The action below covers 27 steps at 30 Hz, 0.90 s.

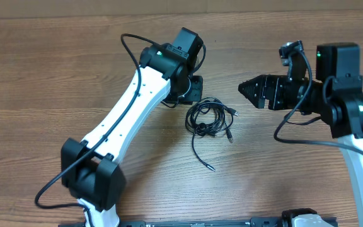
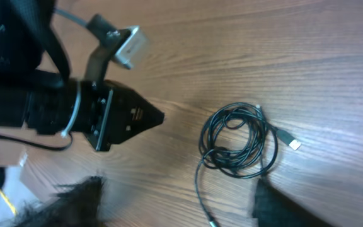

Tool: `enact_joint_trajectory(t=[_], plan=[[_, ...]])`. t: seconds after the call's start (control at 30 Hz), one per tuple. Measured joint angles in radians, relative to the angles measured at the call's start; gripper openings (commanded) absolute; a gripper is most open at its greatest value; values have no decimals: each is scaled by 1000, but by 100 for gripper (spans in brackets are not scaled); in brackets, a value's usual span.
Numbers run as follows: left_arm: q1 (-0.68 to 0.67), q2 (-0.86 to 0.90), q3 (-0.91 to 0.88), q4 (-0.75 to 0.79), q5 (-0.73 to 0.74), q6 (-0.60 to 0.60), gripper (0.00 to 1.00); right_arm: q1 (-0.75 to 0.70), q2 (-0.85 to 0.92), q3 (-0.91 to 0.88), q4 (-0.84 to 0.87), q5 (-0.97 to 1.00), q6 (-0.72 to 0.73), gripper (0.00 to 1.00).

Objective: Untangle cables
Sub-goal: 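Raise the right arm and bring its gripper beside the cable bundle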

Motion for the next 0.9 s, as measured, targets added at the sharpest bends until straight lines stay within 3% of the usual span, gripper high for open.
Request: enact_joint_trajectory(t=[0.17,0.3,0.33,0.4,0.47,0.73,0.9], plan=[[0,87,0,4,0,0,5,0,64,0,-18,-19,9,58],[0,172,-1,12,5,-1,15,0,143,0,-22,-20,39,59],[0,185,-1,18,5,0,18,0,162,0,-26,-20,42,59],[0,209,-1,34,5,1,36,0,203,0,-27,-21,47,58],[0,225,-1,60,4,5,42,0,243,0,-31,-21,48,58],[0,237,-2,172,-4,1,42,0,351,0,-59,-23,69,56],[0,237,-2,169,-50,1,36,0,378,0,-43,-13,105,56]])
